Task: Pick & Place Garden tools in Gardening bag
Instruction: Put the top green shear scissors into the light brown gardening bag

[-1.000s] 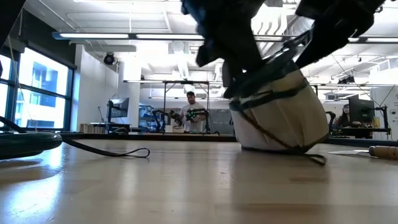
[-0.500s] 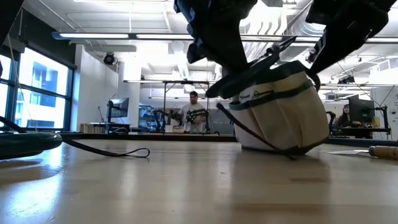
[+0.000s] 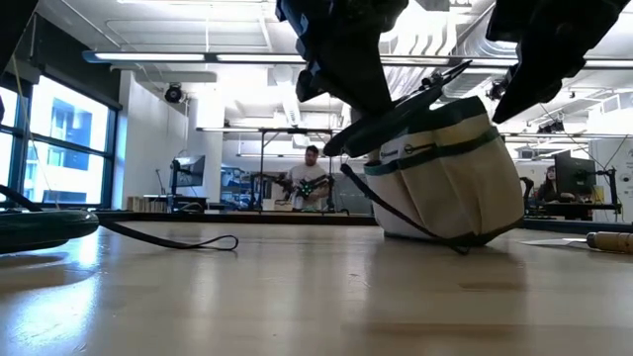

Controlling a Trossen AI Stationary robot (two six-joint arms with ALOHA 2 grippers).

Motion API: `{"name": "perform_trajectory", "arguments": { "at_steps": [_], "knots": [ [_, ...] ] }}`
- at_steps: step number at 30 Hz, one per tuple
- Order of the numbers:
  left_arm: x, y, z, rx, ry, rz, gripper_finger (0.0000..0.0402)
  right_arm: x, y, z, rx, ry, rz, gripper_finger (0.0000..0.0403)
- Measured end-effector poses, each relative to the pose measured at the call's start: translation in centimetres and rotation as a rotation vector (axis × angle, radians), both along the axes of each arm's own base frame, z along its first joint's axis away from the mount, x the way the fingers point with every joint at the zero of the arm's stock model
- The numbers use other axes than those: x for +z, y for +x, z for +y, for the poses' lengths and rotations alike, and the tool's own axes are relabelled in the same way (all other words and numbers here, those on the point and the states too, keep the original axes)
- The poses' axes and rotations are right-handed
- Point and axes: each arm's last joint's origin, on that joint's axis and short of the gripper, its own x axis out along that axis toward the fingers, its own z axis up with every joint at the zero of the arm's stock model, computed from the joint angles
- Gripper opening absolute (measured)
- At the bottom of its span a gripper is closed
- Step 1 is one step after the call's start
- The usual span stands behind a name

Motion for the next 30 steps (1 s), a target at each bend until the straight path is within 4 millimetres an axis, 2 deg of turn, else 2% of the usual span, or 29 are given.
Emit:
{"name": "perform_trajectory", "arguments": {
  "at_steps": [7,11,16,20,24,27,30],
  "knots": [
    [-0.1,-0.1,0.0,-0.019,-0.009,0.015,0.0031,0.1,-0.1,0.0,0.043,-0.021,0.002,0.0227],
    [0.0,-0.1,0.0,-0.02,-0.01,0.014,0.0031,0.7,-0.7,-0.3,0.032,-0.075,-0.035,0.0237],
    [1.2,-0.5,0.0,-0.036,-0.035,-0.022,0.0031,1.9,-2.1,-0.4,0.085,-0.043,-0.115,0.023],
    [3.3,-1.2,0.5,-0.054,-0.065,-0.077,0.0031,3.1,-3.0,0.3,0.288,0.023,-0.213,0.0224],
    [6.1,-2.0,2.1,-0.101,-0.218,-0.157,0.0031,5.3,-3.2,1.7,0.495,-0.03,-0.446,0.0216],
    [7.4,-2.2,3.8,-0.131,-0.383,-0.185,0.0031,6.8,-3.2,3.2,0.679,-0.145,-0.616,0.0208],
    [7.5,-2.3,5.3,-0.092,-0.475,-0.16,0.0031,7.3,-3.0,4.9,0.847,-0.299,-0.707,0.0202]
  ]
}}
